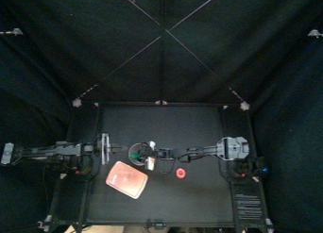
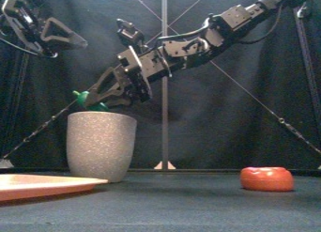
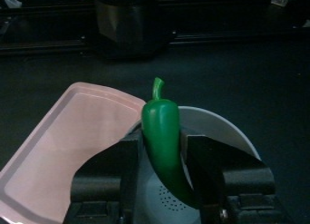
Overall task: Pick the green pepper then place it in the grey bowl
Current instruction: Drop green pepper in the grey bowl and return to neutral
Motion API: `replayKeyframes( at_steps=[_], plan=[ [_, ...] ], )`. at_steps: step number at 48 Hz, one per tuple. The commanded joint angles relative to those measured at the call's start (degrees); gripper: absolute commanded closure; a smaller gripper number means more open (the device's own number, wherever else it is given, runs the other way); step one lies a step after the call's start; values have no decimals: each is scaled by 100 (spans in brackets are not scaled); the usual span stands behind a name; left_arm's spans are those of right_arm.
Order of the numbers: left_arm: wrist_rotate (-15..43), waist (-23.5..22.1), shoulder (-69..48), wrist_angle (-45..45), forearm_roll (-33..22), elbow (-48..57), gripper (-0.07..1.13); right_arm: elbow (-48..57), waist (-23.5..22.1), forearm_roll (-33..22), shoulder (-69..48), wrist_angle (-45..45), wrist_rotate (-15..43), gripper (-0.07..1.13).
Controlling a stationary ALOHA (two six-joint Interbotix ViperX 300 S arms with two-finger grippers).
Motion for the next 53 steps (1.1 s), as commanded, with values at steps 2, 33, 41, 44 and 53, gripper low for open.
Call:
replayKeyframes(
  at_steps=[2, 33, 41, 44, 53],
  plan=[
    [-9, 9, 9, -53, 0, -44, 99, -88, -70, 132, -167, -26, -9, 29],
    [-18, -9, 9, -53, -9, 0, 99, 562, -105, -9, -1195, -202, -35, 12],
    [-9, -18, 9, -53, -9, 0, 99, 1468, -132, -44, -1978, -984, -26, 12],
    [-9, -18, 9, -53, -9, 0, 99, 1793, -132, -44, -2188, -1345, -26, 12],
    [-9, -35, 9, -88, -9, 70, 99, 2654, -176, -44, -2646, -2153, -26, 12]
  ],
)
